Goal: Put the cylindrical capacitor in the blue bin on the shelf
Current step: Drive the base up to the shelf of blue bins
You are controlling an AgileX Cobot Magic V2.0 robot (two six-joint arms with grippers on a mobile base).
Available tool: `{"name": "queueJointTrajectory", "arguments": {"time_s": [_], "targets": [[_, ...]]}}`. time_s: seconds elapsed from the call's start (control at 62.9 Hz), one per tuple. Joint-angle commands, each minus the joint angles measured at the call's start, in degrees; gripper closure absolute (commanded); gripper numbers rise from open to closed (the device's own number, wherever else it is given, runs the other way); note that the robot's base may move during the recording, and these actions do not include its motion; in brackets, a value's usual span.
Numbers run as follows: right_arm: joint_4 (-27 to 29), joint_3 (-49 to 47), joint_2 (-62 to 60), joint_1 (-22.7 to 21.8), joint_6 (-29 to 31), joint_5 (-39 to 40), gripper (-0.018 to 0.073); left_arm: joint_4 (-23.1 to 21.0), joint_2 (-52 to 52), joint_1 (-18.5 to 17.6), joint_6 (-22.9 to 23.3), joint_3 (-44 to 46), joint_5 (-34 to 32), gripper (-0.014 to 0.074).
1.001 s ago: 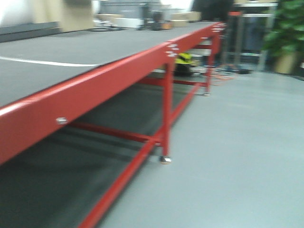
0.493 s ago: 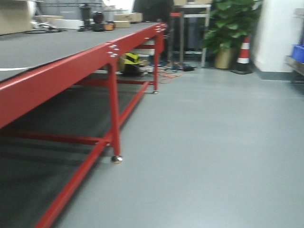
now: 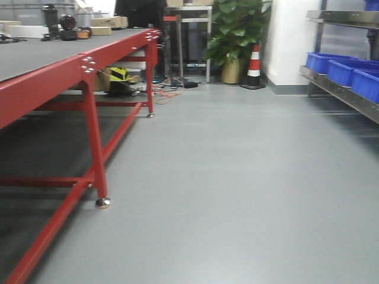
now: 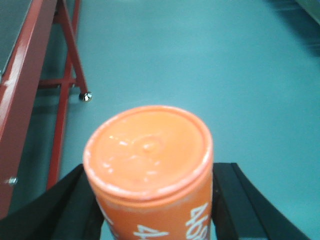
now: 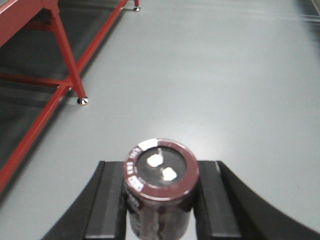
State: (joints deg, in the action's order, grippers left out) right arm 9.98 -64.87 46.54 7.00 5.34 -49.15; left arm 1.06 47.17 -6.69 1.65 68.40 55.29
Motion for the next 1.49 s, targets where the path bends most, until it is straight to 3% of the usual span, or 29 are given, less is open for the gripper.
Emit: {"name": "queueJointTrajectory", "arguments": {"time_s": [0.0, 1.478], "targets": [[-0.16, -0.34, -0.42, 0.08, 0.18, 1.68, 0.0721, -0.34, -0.27, -0.31, -0.04, 0.46, -2.47, 0.0707], [-0.16, -0.34, -0.42, 0.08, 0.18, 1.68, 0.0721, -0.34, -0.6, -0.31, -0.04, 0.46, -2.73, 0.0707]]}}
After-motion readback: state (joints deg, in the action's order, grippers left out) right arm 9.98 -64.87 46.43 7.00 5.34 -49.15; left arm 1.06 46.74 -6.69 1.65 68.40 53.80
